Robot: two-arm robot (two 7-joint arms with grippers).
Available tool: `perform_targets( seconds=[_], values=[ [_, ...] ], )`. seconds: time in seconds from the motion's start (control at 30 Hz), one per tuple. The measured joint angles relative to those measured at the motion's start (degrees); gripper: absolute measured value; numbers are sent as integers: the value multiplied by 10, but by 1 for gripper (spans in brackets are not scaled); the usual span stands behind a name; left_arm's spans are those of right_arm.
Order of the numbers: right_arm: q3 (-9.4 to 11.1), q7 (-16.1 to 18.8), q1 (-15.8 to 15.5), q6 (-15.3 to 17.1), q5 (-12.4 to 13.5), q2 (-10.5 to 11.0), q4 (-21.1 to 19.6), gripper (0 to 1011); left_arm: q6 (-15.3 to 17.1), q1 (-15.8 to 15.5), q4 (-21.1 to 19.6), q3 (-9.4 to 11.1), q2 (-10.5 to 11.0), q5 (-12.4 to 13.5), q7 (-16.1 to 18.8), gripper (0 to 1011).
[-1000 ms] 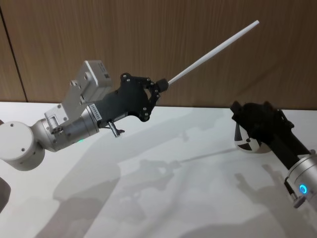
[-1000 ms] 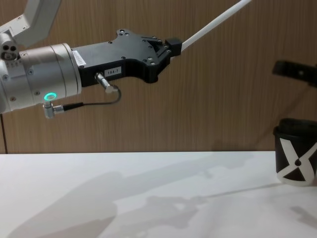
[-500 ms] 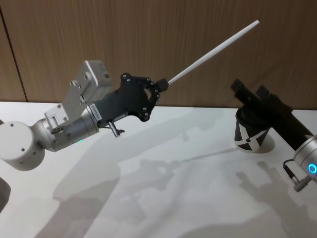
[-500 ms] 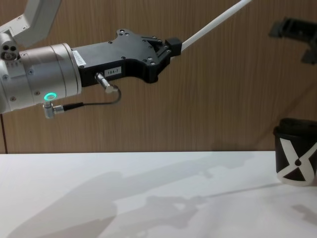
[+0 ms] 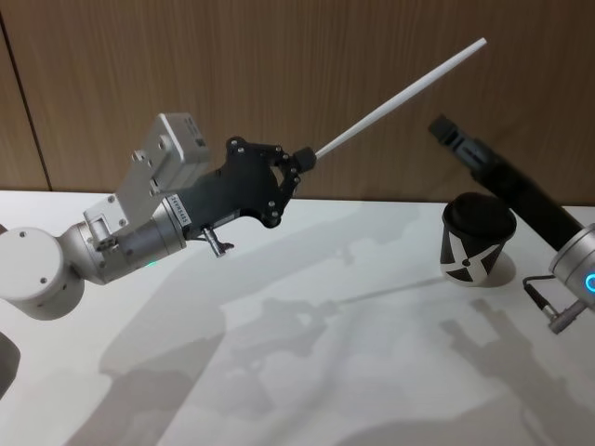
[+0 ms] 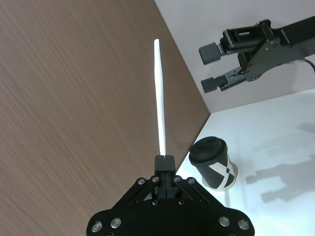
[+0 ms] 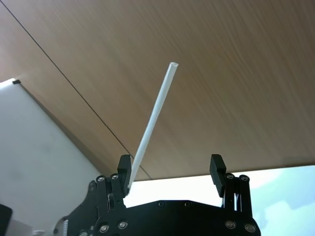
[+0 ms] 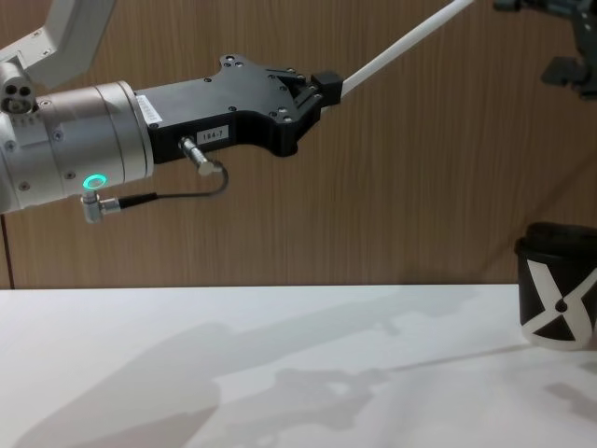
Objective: Pick up the straw with one hand, pass it to the other hand, and insert it into the cup.
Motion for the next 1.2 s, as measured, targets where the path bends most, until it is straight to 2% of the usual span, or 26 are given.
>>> perform_targets(
  seconds=[0.37,0.73,1.2],
  values=[
    [-3,-20,13,26,36,-17,-8,1001,0,0,0,0,0,0,0,0],
    [-17,-33,23,27,43,-29,-4,1001,0,0,0,0,0,0,0,0],
    [-34,-40,51,13,46,-43,31,1001,0,0,0,0,0,0,0,0]
  ],
)
